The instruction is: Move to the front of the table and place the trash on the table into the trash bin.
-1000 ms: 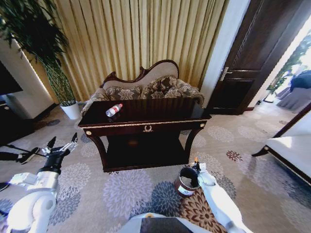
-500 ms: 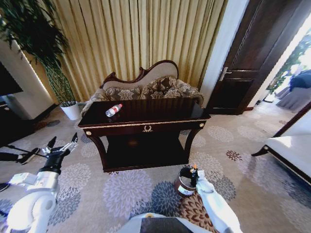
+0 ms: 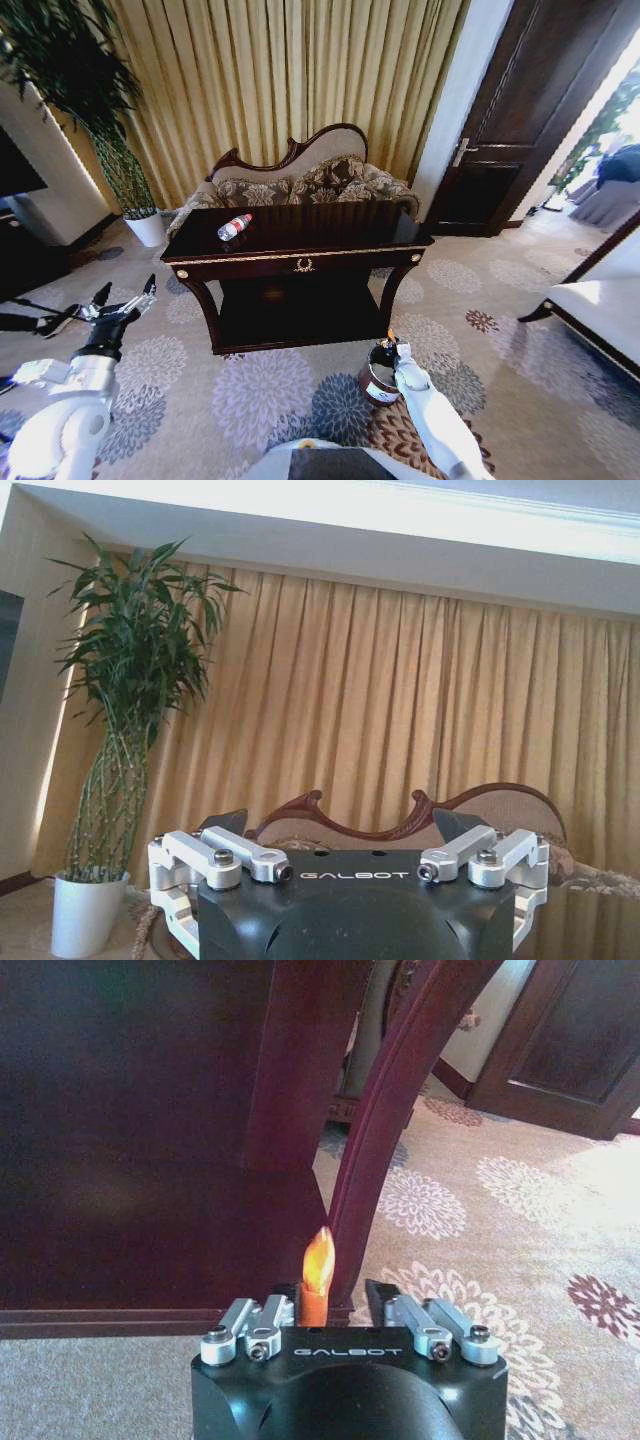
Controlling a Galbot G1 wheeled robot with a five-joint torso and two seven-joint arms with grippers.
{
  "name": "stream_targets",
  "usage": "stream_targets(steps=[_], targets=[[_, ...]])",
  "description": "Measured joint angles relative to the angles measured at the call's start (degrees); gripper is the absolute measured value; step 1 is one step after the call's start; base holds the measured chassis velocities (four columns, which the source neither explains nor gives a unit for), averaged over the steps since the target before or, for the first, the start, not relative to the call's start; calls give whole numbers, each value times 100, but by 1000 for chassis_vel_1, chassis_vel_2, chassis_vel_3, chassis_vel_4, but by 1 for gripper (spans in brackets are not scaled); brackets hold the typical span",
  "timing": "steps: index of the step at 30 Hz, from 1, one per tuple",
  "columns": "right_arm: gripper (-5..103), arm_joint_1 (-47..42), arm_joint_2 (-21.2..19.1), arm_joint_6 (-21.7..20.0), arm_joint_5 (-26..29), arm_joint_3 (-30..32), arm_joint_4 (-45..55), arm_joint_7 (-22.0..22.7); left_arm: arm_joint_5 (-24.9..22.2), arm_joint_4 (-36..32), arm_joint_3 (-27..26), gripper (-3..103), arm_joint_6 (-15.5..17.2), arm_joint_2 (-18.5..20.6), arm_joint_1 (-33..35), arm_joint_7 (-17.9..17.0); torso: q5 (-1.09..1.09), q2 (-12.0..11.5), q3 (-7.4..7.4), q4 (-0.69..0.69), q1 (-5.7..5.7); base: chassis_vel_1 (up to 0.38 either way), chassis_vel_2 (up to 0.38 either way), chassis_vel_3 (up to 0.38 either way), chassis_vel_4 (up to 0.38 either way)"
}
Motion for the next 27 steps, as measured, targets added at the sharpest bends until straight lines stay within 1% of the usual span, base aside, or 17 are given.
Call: stream_targets(steps=[1,2,3,5,6,7,8,9,10,14,16,17,20,27], targets=[[45,-16,2,1,-5,9,23,0,7,-8,9,100,-2,-6,0,15,0,0,0,0,0,0,0,0,0],[45,-16,2,1,-5,9,23,0,7,-8,9,100,-2,-6,0,15,0,0,0,0,0,0,0,0,0],[50,-26,4,4,-15,13,36,0,11,-20,16,100,-2,-12,0,26,0,0,0,0,0,0,0,0,0],[50,-31,9,11,-22,16,37,0,13,-33,18,100,-2,-15,0,28,0,0,0,0,0,0,0,0,0],[62,-28,22,27,-25,17,30,0,18,-41,18,100,-3,-15,0,28,0,0,0,0,0,0,0,0,0],[67,-22,33,44,-26,18,18,0,19,-52,14,100,-2,-15,8,29,0,0,0,0,0,0,0,0,0],[67,-18,43,51,-27,18,10,0,19,-56,7,100,-3,-13,16,29,0,0,0,0,0,0,0,0,0],[73,-12,54,55,-27,18,2,0,19,-57,-4,100,-4,-9,27,29,0,0,0,0,0,0,0,0,0],[73,-12,54,55,-27,18,2,0,19,-57,-4,100,-4,-9,27,29,0,0,0,0,0,0,0,0,0],[94,11,81,61,-53,19,-24,1,11,-57,-30,100,-14,5,49,31,0,0,0,0,0,0,0,0,0],[94,14,81,61,-58,20,-26,0,9,-57,-30,100,-16,6,51,32,0,0,0,0,0,0,0,0,0],[97,17,81,62,-61,22,-27,1,8,-58,-30,100,-20,8,51,34,0,0,0,0,0,0,0,0,0],[100,12,80,64,-62,26,-12,0,3,-57,-29,100,-27,11,51,34,0,0,0,0,0,0,0,0,0],[100,4,71,69,-52,43,54,1,-14,-46,-29,100,-33,23,49,37,0,0,0,0,0,0,0,0,0]])
